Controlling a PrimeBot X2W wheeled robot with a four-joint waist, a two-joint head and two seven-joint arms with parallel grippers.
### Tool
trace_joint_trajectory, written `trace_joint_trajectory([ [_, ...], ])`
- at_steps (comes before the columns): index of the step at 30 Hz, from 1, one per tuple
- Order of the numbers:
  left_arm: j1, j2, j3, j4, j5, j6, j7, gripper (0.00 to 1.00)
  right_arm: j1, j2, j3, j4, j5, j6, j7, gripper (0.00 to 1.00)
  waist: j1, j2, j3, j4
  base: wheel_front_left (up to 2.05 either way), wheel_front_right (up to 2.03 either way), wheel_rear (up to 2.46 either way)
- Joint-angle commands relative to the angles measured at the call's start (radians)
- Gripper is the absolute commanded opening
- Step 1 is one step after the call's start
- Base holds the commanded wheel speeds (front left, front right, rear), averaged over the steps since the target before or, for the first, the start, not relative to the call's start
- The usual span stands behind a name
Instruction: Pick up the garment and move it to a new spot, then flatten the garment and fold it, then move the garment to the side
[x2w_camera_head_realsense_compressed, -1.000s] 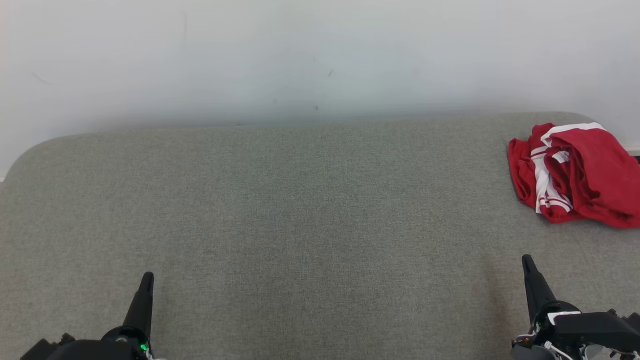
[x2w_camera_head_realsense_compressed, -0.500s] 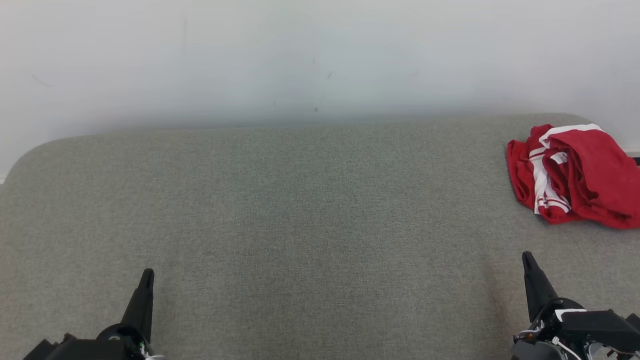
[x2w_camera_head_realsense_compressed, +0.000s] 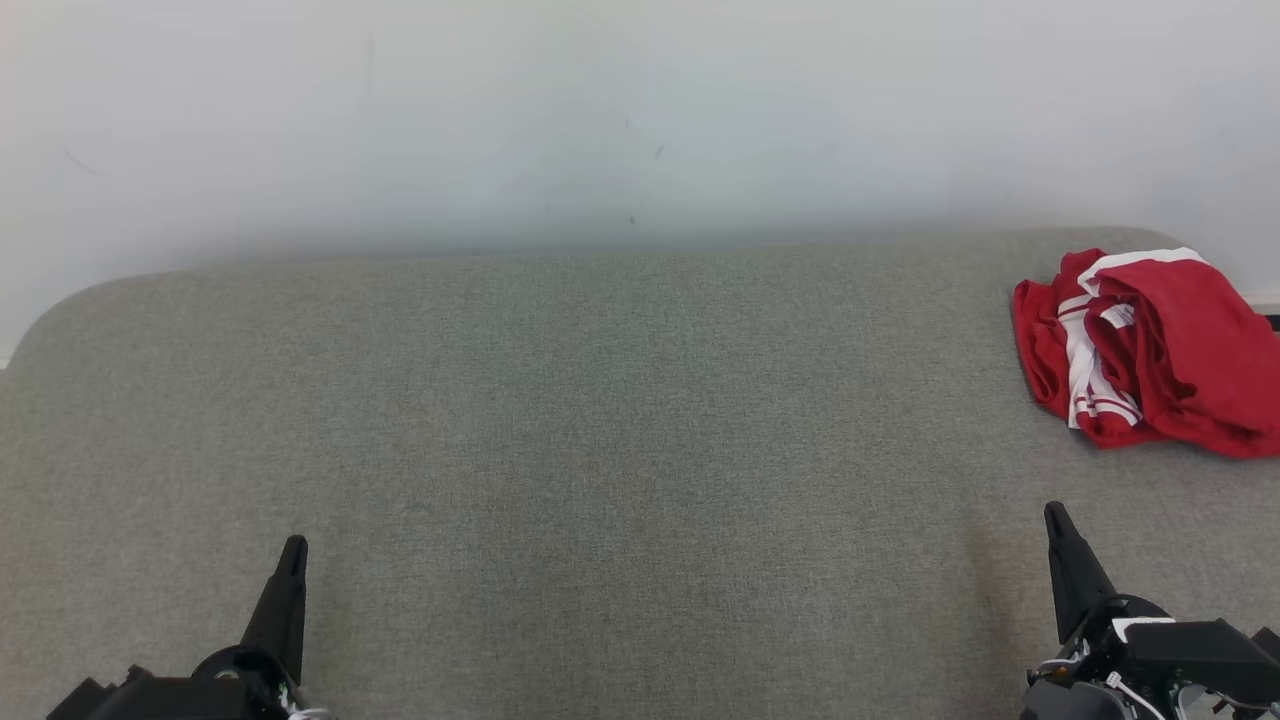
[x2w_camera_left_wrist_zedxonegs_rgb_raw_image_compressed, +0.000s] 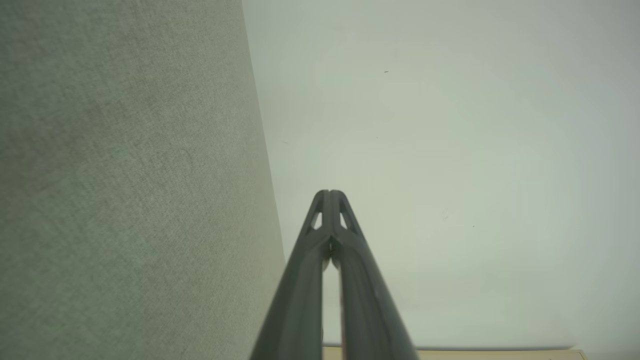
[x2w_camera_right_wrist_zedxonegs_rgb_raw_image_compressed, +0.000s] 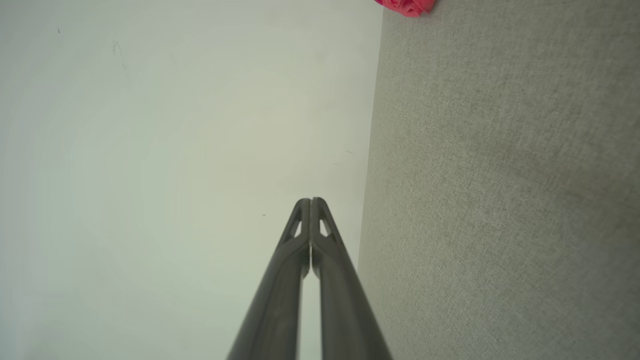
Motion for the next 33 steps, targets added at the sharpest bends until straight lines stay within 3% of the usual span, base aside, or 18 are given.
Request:
trace_joint_trajectory([
  [1, -0.010, 0.002, 0.003, 0.002, -0.004, 0.000, 0.003, 0.00, -0.007, 0.002, -0.002, -0.002, -0.002, -0.002, 0.002, 0.00, 0.0000, 0.0000, 0.000, 0.000, 0.00, 0.00, 0.00],
  [33, -0.010, 0.002, 0.002, 0.002, -0.004, 0.000, 0.003, 0.00, -0.008, 0.003, -0.004, -0.002, -0.005, -0.002, 0.003, 0.00, 0.0000, 0.0000, 0.000, 0.000, 0.00, 0.00, 0.00],
])
